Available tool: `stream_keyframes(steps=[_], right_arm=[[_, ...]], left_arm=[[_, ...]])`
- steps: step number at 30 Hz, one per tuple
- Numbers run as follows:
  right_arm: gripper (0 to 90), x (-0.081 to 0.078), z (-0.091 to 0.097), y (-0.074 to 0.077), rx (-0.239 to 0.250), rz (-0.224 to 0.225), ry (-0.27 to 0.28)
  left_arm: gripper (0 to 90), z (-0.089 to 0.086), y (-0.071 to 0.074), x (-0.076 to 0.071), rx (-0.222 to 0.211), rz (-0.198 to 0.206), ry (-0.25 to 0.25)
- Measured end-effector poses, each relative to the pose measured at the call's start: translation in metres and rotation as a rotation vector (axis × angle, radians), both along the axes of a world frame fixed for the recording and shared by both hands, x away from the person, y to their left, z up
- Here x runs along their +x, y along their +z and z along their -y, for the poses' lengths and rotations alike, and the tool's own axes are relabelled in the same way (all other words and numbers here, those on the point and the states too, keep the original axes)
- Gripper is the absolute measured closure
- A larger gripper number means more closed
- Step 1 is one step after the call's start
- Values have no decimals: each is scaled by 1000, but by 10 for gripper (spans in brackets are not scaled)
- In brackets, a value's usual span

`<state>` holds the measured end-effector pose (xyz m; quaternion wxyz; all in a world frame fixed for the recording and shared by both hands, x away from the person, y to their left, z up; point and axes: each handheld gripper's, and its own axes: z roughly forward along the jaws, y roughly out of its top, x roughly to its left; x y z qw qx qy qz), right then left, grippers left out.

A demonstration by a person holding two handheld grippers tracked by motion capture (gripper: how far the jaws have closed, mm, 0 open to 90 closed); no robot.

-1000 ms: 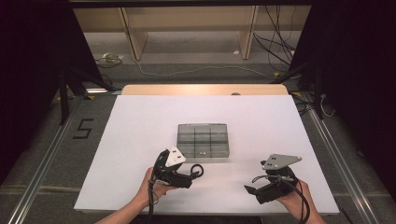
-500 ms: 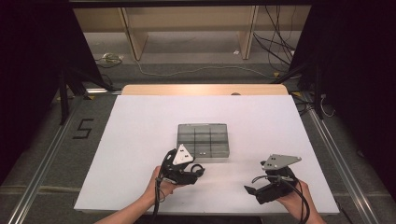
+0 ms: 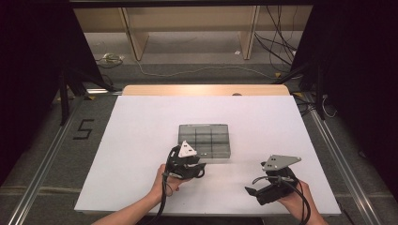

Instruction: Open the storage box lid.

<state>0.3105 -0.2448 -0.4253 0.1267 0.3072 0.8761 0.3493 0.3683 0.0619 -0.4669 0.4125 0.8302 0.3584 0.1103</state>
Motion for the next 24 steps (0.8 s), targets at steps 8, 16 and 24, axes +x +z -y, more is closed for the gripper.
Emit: stream_keyframes(steps=[8,16,24], right_arm=[[9,0,0,0,-5,-3,0],[9,1,-1,-1,-7,-7,7],[9,1,-1,-1,-7,-10,7]], left_arm=[[672,0,-6,11,-28,-33,23],[710,-2,-11,15,-58,-45,29],[716,0,-15,15,-89,-52,37]])
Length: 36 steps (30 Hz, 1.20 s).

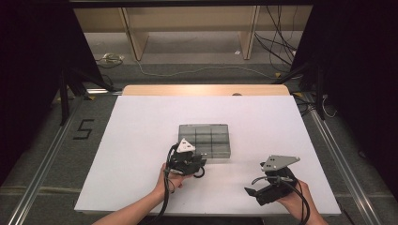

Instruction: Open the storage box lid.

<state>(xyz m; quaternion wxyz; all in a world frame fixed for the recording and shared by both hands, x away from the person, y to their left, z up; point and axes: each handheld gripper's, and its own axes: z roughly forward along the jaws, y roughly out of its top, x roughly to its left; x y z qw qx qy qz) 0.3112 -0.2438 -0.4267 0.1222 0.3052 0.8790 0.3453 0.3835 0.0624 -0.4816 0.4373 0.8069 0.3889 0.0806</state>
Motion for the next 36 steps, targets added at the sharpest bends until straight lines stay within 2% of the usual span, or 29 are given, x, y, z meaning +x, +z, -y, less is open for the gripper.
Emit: stream_keyframes(steps=[9,23,36], right_arm=[[9,-1,1,0,-5,5,1],[9,0,0,-1,-6,-2,-2],[9,0,0,-1,-7,-4,-3]], left_arm=[[743,-2,-3,0,-36,-2,13],[783,-4,-5,-1,-59,6,27],[784,-4,-3,-2,-75,40,22]])
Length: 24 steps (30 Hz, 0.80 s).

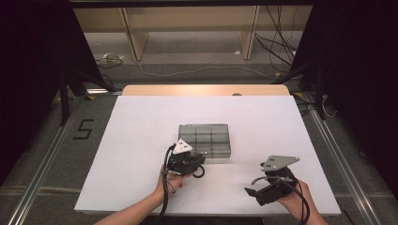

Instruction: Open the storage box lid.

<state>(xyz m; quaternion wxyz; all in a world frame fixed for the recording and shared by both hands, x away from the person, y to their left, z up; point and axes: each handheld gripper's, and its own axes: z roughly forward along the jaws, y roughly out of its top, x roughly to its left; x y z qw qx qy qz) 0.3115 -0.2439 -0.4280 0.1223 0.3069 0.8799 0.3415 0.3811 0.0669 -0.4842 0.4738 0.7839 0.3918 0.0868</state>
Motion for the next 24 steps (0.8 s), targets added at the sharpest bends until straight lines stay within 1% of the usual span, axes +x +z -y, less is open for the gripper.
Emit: stream_keyframes(steps=[4,5,7,8,13,17,22,24], right_arm=[[9,0,0,0,2,-1,-3],[9,0,0,0,0,0,-2],[9,-1,0,0,2,-2,-3],[8,-1,0,0,1,-1,-4],[9,0,1,0,1,2,-2],[8,0,0,0,1,3,-4],[9,0,0,0,4,7,-8],[9,1,-1,0,3,11,-10]], left_arm=[[783,0,0,0,-7,5,2],[781,0,1,0,-5,14,2],[780,-1,3,1,-8,17,6],[781,-1,3,1,-16,18,8],[781,-1,3,1,-16,25,9],[784,-2,4,1,-15,39,13],[808,-1,3,1,-12,40,18],[818,-2,3,1,-20,40,17]])
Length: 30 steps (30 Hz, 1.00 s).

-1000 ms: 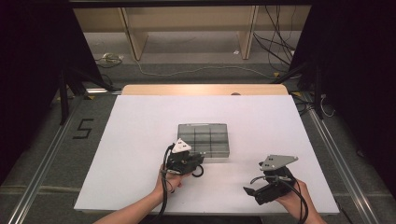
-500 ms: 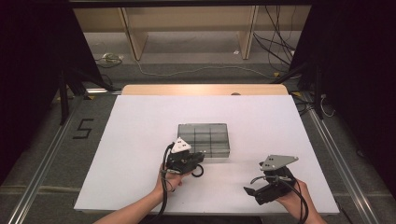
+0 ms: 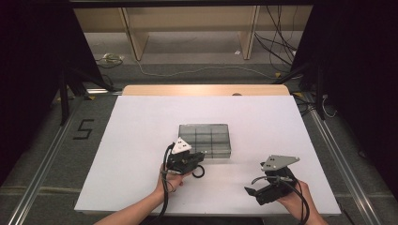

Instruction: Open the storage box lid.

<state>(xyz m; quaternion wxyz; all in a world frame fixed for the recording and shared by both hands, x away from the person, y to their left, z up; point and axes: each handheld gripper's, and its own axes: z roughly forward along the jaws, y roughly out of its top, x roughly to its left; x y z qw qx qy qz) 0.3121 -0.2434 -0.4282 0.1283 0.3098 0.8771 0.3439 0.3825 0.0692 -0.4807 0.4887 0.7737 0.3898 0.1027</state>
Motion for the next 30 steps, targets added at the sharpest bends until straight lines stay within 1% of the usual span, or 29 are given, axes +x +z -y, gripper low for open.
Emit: stream_keyframes(steps=[6,9,12,14,16,19,20,22,24,26,27,28,30], right_arm=[[15,1,-2,0,4,10,-6],[32,3,-5,1,3,31,-12],[57,6,-9,1,2,44,-20],[92,8,-12,0,0,53,-24],[104,10,-16,-1,1,58,-25],[149,13,-20,-2,-14,67,-24],[154,15,-22,-2,-10,67,-28],[174,18,-24,-3,-21,77,-28],[206,22,-27,-3,-26,87,-35],[248,29,-31,-4,-27,98,-44],[248,29,-31,-4,-27,98,-44],[268,32,-33,-4,-28,106,-50],[300,36,-36,-5,-29,106,-55]], left_arm=[[824,-1,3,0,2,15,-7],[824,-1,3,-1,-6,22,-4],[822,0,4,-1,4,26,-6],[811,0,4,-1,7,29,-5],[803,0,3,-2,7,30,-5],[805,0,4,-1,4,35,-5],[809,0,4,-1,4,37,-4],[816,0,5,-1,5,39,-7],[818,0,5,-1,1,41,-5],[821,-1,6,-1,5,43,-8],[821,-1,6,-1,5,44,-9],[821,-1,7,-1,5,46,-9],[822,-1,7,-1,6,47,-10]])
